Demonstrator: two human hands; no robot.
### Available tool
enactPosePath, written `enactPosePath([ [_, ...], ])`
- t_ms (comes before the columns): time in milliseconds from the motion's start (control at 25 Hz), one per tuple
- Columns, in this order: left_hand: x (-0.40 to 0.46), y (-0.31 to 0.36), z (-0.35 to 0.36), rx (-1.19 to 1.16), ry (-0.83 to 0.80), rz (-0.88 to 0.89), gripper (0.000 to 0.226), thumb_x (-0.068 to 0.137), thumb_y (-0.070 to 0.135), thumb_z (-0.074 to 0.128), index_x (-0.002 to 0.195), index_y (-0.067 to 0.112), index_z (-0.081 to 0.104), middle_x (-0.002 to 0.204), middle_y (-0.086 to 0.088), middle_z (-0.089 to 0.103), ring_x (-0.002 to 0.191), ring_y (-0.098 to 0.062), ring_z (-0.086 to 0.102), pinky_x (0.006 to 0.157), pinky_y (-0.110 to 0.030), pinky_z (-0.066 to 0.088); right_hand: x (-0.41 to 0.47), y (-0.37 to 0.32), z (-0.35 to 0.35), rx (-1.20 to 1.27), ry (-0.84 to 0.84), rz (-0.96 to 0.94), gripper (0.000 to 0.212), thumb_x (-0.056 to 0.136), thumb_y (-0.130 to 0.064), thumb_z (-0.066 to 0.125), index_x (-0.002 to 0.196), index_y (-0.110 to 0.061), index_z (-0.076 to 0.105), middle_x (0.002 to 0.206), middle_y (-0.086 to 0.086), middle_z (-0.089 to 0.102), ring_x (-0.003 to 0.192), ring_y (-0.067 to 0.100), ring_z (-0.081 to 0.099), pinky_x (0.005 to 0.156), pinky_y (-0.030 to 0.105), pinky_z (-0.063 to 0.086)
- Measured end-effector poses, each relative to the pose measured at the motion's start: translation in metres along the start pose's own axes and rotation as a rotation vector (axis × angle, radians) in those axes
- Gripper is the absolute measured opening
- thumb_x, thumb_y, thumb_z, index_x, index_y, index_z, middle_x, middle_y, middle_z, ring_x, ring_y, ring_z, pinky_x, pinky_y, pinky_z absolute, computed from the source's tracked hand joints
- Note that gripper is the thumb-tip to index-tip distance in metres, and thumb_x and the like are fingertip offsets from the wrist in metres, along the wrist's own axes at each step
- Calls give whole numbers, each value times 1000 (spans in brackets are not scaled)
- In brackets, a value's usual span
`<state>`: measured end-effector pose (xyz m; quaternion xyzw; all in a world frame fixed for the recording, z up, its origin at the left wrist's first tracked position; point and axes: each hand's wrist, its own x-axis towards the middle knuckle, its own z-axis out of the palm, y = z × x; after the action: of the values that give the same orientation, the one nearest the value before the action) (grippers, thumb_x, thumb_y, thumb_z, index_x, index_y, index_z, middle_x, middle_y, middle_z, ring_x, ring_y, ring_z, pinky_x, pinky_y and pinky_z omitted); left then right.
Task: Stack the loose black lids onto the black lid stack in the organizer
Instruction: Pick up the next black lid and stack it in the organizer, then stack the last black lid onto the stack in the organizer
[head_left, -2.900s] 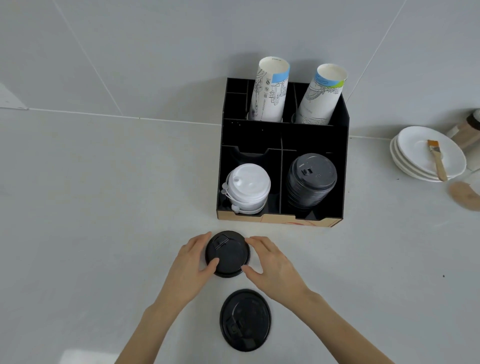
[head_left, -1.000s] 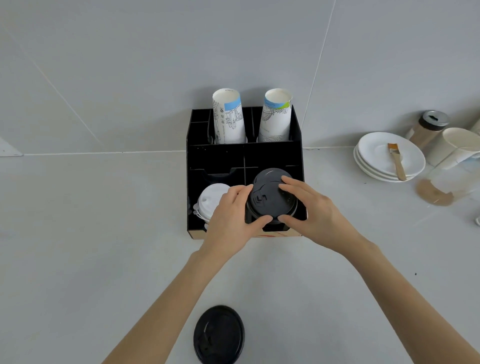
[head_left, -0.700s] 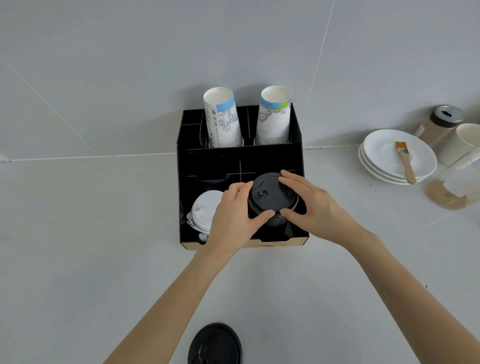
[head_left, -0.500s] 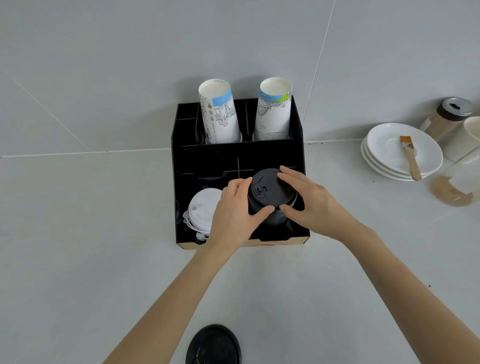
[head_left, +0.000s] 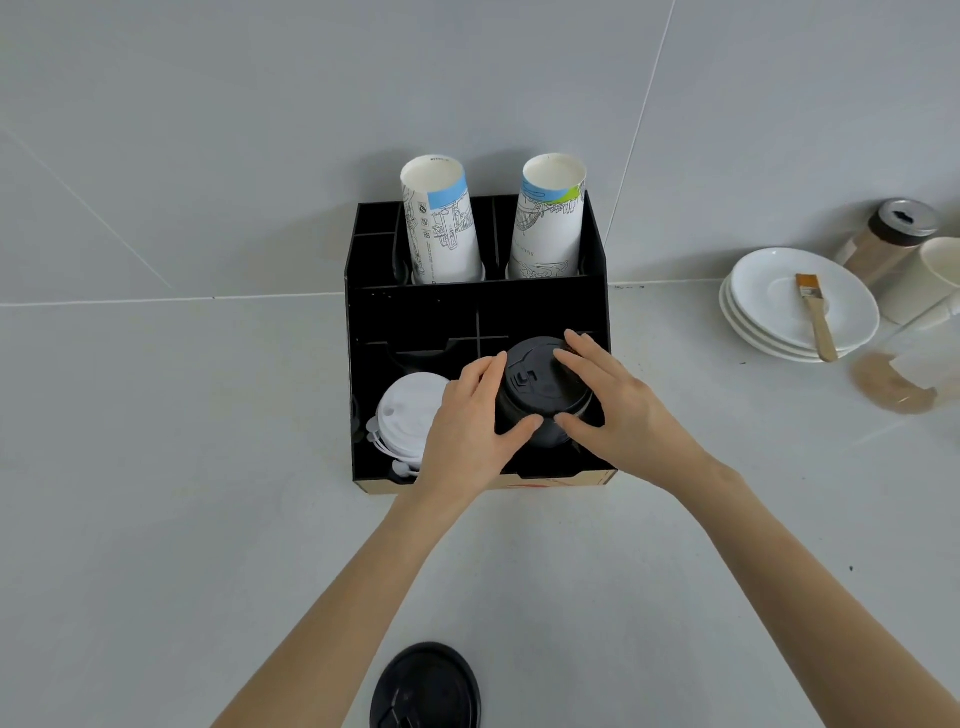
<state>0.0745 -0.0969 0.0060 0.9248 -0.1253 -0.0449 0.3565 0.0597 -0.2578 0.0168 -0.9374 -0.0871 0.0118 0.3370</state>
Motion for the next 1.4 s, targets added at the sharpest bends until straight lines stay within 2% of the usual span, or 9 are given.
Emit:
enactPosePath([
  [200, -21, -5, -18, -15, 3, -26, 64, 83, 32, 59, 136, 16, 25, 144, -4, 34, 130, -23, 31, 104, -35, 31, -16, -18, -1, 5, 10, -41, 60, 84, -15, 59, 136, -17, 29, 152, -2, 22, 141, 9, 13, 107, 17, 15],
  [360, -53, -15, -33, -38, 28, -58, 59, 83, 28, 61, 133, 15, 32, 138, -6, 41, 126, -24, 36, 101, -38, 34, -38, -36, 10, 15, -13, -78, 59, 84, -16, 59, 136, -18, 31, 151, -2, 25, 139, 4, 12, 109, 20, 17],
  [480, -80, -29, -38, -35, 23, -43, 57, 83, 25, 61, 132, 14, 34, 137, -6, 43, 125, -24, 39, 101, -34, 34, -56, -47, 23, 11, -48, -109, 57, 86, -18, 57, 136, -19, 29, 151, -4, 24, 134, -2, 10, 108, 16, 13],
  [680, -127, -53, -40, -24, -74, -109, 58, 84, 30, 58, 134, 18, 31, 139, -4, 40, 126, -20, 37, 101, -26, 28, -90, -60, 52, 49, -151, -62, 58, 87, -21, 55, 137, -21, 26, 152, -7, 21, 136, -1, 12, 106, 17, 15],
  [800, -157, -65, -38, -34, -110, -157, 58, 84, 29, 58, 134, 18, 30, 139, -3, 39, 126, -19, 38, 104, -29, 30, -110, -64, 69, 40, -203, -33, 59, 87, -22, 55, 137, -22, 26, 152, -7, 20, 139, 7, 18, 106, 15, 15],
  [920, -182, -76, -34, -32, -149, -191, 60, 84, 29, 58, 135, 20, 28, 141, -1, 37, 127, -18, 36, 107, -31, 31, -129, -69, 84, 29, -274, -18, 59, 88, -24, 54, 138, -24, 23, 153, -8, 17, 140, 6, 14, 105, 13, 11],
  [1160, -223, -86, -19, -8, -308, -208, 71, 79, 39, 61, 137, 24, 21, 145, 1, 30, 130, -19, 29, 109, -32, 26, -161, -71, 115, 45, -388, 47, 64, 87, -26, 55, 139, -26, 18, 153, -9, 14, 140, 6, 12, 109, 18, 14],
  [1280, -236, -86, -13, 9, -343, -217, 87, 62, 63, 43, 136, 23, 23, 143, 2, 31, 127, -19, 31, 107, -30, 28, -171, -71, 130, 66, -442, 67, 67, 86, -25, 56, 140, -25, 16, 154, -7, 13, 140, 6, 13, 107, 15, 12],
  [1400, -243, -90, -7, 46, -329, -218, 93, 54, 66, 30, 136, 23, 23, 144, 3, 30, 126, -19, 32, 108, -32, 31, -177, -73, 141, 83, -457, 71, 66, 85, -22, 55, 139, -24, 17, 153, -8, 14, 138, 9, 21, 109, 19, 21],
])
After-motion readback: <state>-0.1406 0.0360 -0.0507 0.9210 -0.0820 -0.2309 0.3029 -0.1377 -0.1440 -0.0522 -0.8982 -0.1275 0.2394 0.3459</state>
